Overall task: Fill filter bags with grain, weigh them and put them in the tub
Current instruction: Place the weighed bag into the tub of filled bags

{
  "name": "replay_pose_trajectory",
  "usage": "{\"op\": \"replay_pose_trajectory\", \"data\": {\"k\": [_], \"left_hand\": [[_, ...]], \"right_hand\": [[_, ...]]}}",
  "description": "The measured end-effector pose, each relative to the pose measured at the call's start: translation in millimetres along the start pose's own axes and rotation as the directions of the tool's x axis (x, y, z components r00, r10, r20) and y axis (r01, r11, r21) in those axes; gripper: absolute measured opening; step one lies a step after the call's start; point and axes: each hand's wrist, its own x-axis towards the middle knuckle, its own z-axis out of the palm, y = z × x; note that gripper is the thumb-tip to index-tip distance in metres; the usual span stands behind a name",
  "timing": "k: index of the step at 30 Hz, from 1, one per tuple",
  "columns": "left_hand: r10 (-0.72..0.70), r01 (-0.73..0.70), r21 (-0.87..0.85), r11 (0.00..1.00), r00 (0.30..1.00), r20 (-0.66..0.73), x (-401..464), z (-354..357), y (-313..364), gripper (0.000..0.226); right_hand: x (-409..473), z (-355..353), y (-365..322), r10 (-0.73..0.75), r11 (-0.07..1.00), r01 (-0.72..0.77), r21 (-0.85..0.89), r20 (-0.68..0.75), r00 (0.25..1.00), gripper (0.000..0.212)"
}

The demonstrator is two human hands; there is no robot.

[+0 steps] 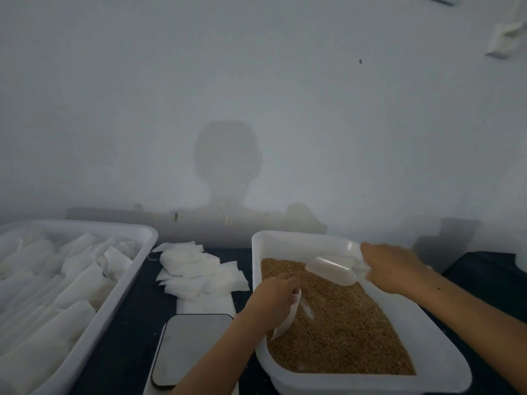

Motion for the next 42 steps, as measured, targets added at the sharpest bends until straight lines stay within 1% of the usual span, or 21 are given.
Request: {"op": "replay_pose_trajectory", "data": {"k": [2, 4, 6, 8, 10, 12, 14, 17, 19, 20, 21, 22, 23, 24, 25, 27, 29, 30, 34, 38, 42], "left_hand": [[-0.028, 0.028, 0.028, 0.999, 0.999, 0.026, 1, 2, 1, 0.013], [-0.070, 0.069, 0.027, 0.997, 0.997, 0.039, 2, 3, 1, 0.019], [-0.083, 0.084, -0.035, 0.996, 0.996, 0.020, 2, 0, 1, 0.018], [-0.110, 0.096, -0.228, 0.969, 0.993, -0.048, -1, -5, 1, 0.010], [-0.172, 0.086, -0.471, 0.878, 0.975, -0.143, -4, -14, 3, 0.014], [-0.261, 0.028, -0.677, 0.735, 0.934, -0.245, -10, -26, 5, 0.016], [-0.324, -0.051, -0.772, 0.634, 0.889, -0.325, -15, -43, 6, 0.017], [-0.323, -0.123, -0.775, 0.620, 0.860, -0.395, -26, -74, 3, 0.022], [-0.297, -0.147, -0.754, 0.640, 0.858, -0.419, -36, -92, -3, 0.021], [-0.286, -0.150, -0.743, 0.653, 0.859, -0.425, -42, -100, -7, 0.020], [-0.275, -0.155, -0.735, 0.660, 0.861, -0.429, -48, -107, -11, 0.019], [-0.265, -0.163, -0.732, 0.662, 0.862, -0.432, -54, -113, -15, 0.018], [-0.253, -0.172, -0.730, 0.662, 0.865, -0.434, -61, -118, -18, 0.017], [-0.242, -0.181, -0.728, 0.661, 0.867, -0.435, -69, -122, -22, 0.016], [-0.232, -0.189, -0.729, 0.659, 0.870, -0.435, -76, -124, -25, 0.016], [-0.216, -0.193, -0.733, 0.652, 0.879, -0.424, -89, -126, -31, 0.014], [-0.207, -0.185, -0.738, 0.649, 0.890, -0.406, -100, -124, -37, 0.012], [-0.211, -0.181, -0.741, 0.647, 0.892, -0.401, -105, -121, -40, 0.012], [-0.296, -0.103, -0.751, 0.652, 0.878, -0.377, -119, -104, -57, 0.017], [-0.443, 0.054, -0.738, 0.673, 0.828, -0.343, -125, -77, -80, 0.017], [-0.544, 0.170, -0.737, 0.654, 0.783, -0.303, -125, -56, -93, 0.018]], "right_hand": [[8, 29, -1, 0.105, 0.974, -0.126, 0.187, 0.119, 0.987, 0.027], [15, 59, -9, 0.149, 0.914, -0.220, 0.340, 0.223, 0.963, 0.035], [20, 85, -20, 0.168, 0.897, -0.273, 0.348, 0.302, 0.938, 0.048], [21, 101, -32, 0.185, 0.906, -0.295, 0.305, 0.341, 0.922, 0.055], [21, 111, -40, 0.200, 0.915, -0.308, 0.260, 0.369, 0.908, 0.058], [19, 118, -45, 0.209, 0.921, -0.311, 0.235, 0.377, 0.902, 0.061], [17, 121, -50, 0.194, 0.928, -0.297, 0.225, 0.389, 0.901, 0.060], [14, 112, -53, 0.193, 0.937, -0.283, 0.205, 0.373, 0.908, 0.062], [14, 91, -57, 0.166, 0.906, -0.244, 0.346, 0.242, 0.956, 0.056], [13, 79, -64, 0.154, 0.844, -0.197, 0.499, 0.127, 0.980, 0.048], [10, 68, -71, 0.139, 0.724, -0.117, 0.679, 0.023, 0.990, 0.036], [4, 55, -83, 0.116, 0.511, -0.032, 0.859, -0.032, 0.993, 0.024], [-4, 42, -95, 0.066, 0.235, 0.033, 0.971, -0.050, 0.997, 0.017], [-12, 32, -108, -0.018, -0.009, 0.075, 0.997, -0.075, 0.997, 0.017], [-20, 25, -120, -0.104, -0.164, 0.082, 0.983, -0.099, 0.990, 0.023], [-34, 16, -149, -0.202, -0.271, 0.084, 0.959, -0.142, 0.969, 0.027], [-40, 16, -179, -0.166, -0.275, 0.086, 0.958, -0.136, 0.977, 0.020], [-41, 15, -193, -0.124, -0.247, 0.086, 0.965, -0.120, 0.985, 0.020], [-40, 29, -229, 0.076, 0.018, 0.162, 0.987, -0.163, 0.984, 0.023], [-35, 57, -245, 0.090, 0.235, 0.211, 0.949, -0.238, 0.967, 0.036], [-23, 86, -256, 0.119, 0.259, 0.210, 0.943, -0.246, 0.962, 0.035]]}}
